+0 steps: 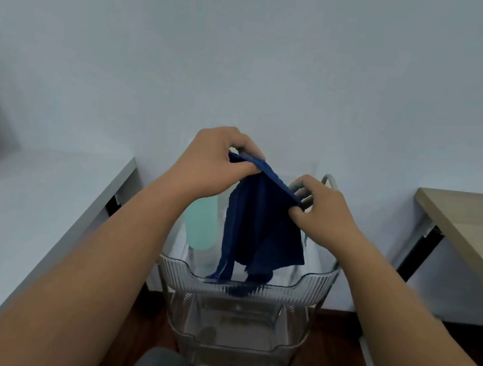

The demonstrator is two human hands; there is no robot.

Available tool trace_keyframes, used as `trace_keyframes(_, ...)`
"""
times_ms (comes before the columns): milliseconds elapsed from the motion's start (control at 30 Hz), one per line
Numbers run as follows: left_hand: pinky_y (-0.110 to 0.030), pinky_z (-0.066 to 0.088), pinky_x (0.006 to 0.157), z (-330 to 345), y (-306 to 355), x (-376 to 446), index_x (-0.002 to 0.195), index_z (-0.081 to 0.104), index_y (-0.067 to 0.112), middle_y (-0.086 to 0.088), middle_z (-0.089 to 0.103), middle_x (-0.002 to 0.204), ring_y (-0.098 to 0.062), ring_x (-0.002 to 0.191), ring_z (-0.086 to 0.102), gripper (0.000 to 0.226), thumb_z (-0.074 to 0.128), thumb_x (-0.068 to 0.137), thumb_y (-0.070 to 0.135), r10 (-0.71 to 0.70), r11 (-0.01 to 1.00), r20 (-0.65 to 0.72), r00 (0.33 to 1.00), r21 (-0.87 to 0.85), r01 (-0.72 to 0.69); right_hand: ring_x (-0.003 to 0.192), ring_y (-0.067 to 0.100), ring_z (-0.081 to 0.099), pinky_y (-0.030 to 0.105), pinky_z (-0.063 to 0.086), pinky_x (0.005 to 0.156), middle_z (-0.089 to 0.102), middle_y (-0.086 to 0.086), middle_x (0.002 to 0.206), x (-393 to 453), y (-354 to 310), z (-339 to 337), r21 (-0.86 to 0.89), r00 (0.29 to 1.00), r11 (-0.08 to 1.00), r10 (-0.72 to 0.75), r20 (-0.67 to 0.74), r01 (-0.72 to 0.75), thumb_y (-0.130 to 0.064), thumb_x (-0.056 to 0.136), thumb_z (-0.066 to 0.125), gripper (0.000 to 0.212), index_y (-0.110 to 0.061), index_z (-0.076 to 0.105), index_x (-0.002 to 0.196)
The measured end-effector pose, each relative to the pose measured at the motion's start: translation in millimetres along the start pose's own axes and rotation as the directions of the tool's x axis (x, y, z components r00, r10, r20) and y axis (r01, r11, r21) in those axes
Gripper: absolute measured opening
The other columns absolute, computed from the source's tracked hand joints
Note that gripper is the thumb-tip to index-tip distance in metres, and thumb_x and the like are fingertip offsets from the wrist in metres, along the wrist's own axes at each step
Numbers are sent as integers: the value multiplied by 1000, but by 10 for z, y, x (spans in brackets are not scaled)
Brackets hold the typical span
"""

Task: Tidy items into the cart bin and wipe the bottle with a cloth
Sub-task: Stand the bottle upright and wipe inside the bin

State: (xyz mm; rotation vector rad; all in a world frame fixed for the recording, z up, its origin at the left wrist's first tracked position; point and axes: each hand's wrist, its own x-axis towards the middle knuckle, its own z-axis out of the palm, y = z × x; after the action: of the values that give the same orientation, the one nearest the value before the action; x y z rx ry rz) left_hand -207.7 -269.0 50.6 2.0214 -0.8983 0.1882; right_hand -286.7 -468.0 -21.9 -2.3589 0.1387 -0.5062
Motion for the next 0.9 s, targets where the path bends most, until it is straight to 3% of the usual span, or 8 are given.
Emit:
trace_keyframes(100,-20,56,66,-29,81,29,76,77,31,13,72,82,-8,74,69,12,75,78,20,-14,998,23,1000,-64,16,90,21,53,31,50,76,58,-10,74,-13,63,66,-41,992,999,3,-123,-8,-7,76,51,21,-27,56,77)
trace_keyframes(233,-21,55,67,-99,197,109,74,79,29,7,75,79,-11,74,71,9,77,75,20,5,970,31,1000,-244,3,71,18,48,21,36,54,50,-7,64,44,176,103,101,960,975,212,-181,-197,-11,80,51,17,-22,53,67)
trace_keyframes(367,-22,55,64,-245,156,257,73,80,25,3,76,77,-9,73,71,14,76,76,12,-59,946,79,995,-315,81,76,15,62,25,47,62,66,-4,75,21,342,63,274,942,916,325,-79,-293,-13,82,61,15,-27,67,77)
trace_keyframes(500,-31,58,68,-392,-42,378,76,79,18,0,72,74,-14,72,68,10,75,78,9,-207,930,57,977,-299,214,79,20,70,33,60,66,70,-3,80,153,333,-144,386,930,879,348,-117,-280,-15,78,74,16,-30,71,74)
trace_keyframes(633,-29,59,69,-552,-221,432,85,78,13,-3,72,81,-13,75,68,7,76,80,10,-225,928,14,974,-301,219,70,10,68,36,60,78,72,-9,70,388,166,-477,413,914,905,247,-322,-99,-18,73,76,15,-33,74,70)
trace_keyframes(733,-26,57,68,-688,-327,359,83,79,17,-2,75,82,-15,77,71,8,76,82,11,-152,935,53,987,-318,160,74,8,68,32,58,83,73,-7,75,434,37,-669,424,915,905,158,-372,17,-14,75,76,17,-31,75,77)
trace_keyframes(833,-25,57,67,-792,-480,195,83,79,16,-7,76,81,-19,76,72,5,77,81,13,-90,955,178,980,-265,136,76,6,69,19,56,78,74,-8,76,290,18,-808,368,967,929,58,-249,39,-11,76,79,21,-31,75,80)
trace_keyframes(900,-27,58,68,-790,-600,64,85,79,16,-11,76,82,-23,77,73,10,80,76,20,-108,964,304,946,-200,174,76,-1,68,7,50,71,75,-13,78,139,58,-856,214,996,977,12,-84,6,-13,76,79,20,-32,76,80)
